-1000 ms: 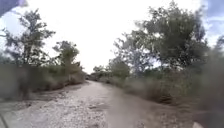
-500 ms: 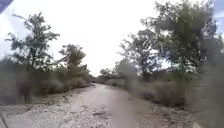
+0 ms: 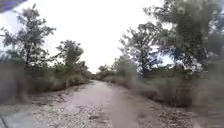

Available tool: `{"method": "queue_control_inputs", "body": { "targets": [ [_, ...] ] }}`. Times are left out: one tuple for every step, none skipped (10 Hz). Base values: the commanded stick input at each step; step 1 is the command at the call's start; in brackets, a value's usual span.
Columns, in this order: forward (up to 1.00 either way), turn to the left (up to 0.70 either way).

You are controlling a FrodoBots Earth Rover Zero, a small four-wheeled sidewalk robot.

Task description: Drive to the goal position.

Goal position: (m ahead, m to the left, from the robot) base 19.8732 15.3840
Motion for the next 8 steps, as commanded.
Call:
{"method": "queue_control_inputs", "body": {
  "targets": [
    [0.45, 0.0],
    [0.45, 0.0],
    [0.45, 0.0],
    [0.45, 0.0],
    [0.45, 0.0],
    [0.45, 0.0],
    [0.45, 0.0],
    [0.45, 0.0]
  ]
}}
